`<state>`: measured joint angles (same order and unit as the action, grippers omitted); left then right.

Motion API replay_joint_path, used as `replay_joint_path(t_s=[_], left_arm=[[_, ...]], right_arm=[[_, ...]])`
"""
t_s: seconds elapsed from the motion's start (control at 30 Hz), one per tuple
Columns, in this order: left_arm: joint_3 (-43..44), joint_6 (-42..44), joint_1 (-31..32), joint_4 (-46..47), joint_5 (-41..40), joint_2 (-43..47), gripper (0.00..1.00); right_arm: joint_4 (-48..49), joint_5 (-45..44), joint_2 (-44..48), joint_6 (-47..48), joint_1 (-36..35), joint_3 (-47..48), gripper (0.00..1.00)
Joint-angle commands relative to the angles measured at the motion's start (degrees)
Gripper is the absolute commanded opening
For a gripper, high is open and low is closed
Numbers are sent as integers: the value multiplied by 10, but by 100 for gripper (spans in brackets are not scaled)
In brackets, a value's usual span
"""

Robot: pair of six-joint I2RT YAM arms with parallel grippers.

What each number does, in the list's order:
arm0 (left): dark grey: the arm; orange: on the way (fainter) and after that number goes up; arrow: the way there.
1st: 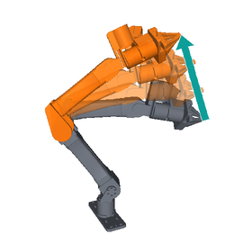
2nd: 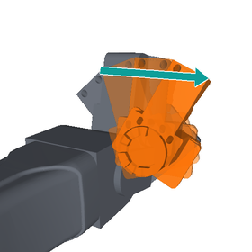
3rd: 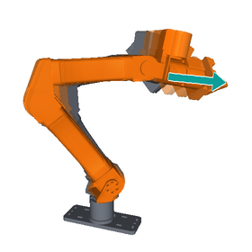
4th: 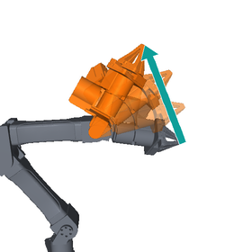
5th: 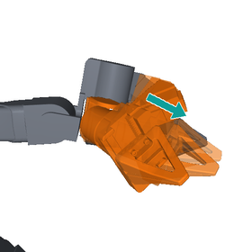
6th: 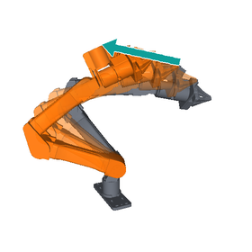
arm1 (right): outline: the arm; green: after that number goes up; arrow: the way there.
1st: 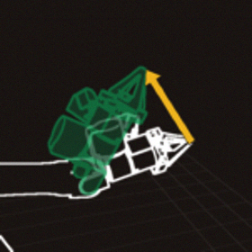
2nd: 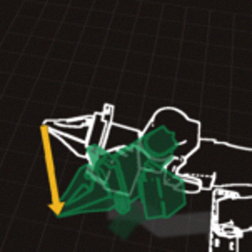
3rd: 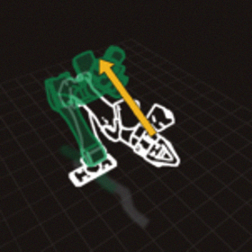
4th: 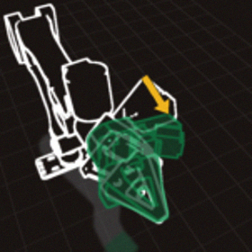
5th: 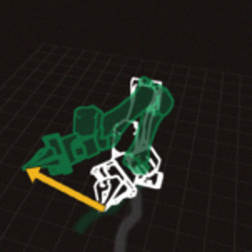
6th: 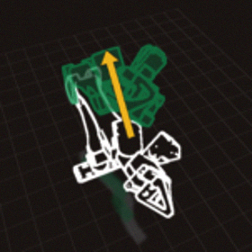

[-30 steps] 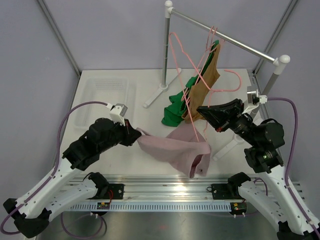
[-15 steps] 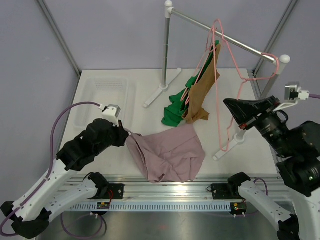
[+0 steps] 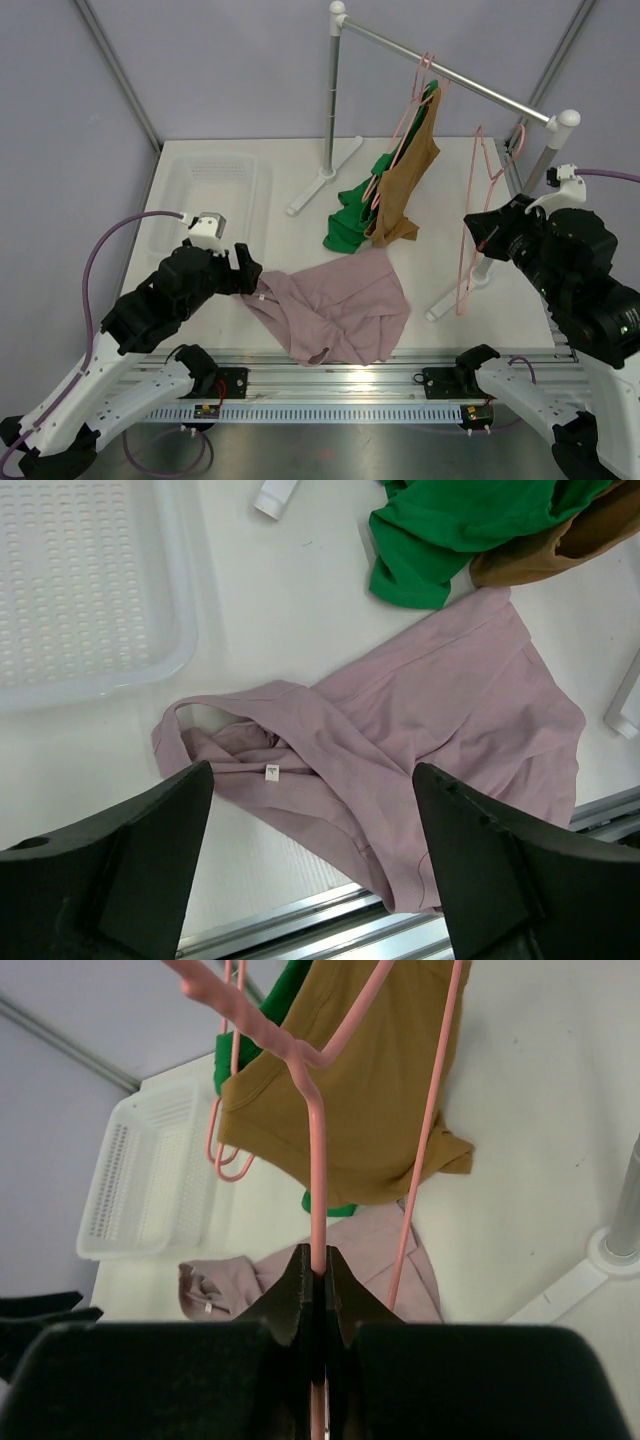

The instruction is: Remove the tank top from the hanger

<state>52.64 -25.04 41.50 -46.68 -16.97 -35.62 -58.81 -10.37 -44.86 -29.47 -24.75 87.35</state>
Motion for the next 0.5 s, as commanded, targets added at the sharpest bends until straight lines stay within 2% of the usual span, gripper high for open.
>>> replay_joint_path(t_s=[0.0,0.03,0.23,0.47], left_arm=[[-8,3,-2,19,-13,6,87],[-9,3,-2,19,-17,10,99],[-18,1,-2,26,-15,44,99],[-18,-1,-1,27,-6,46,99]], right_arm=[[40,-79,-48,-9,-3,32,0],[48,-88,-60,-8,-3,35,0],[86,-142,-174,-1,-3,103,0],[131,-220,-233,-22,-1,121,0]])
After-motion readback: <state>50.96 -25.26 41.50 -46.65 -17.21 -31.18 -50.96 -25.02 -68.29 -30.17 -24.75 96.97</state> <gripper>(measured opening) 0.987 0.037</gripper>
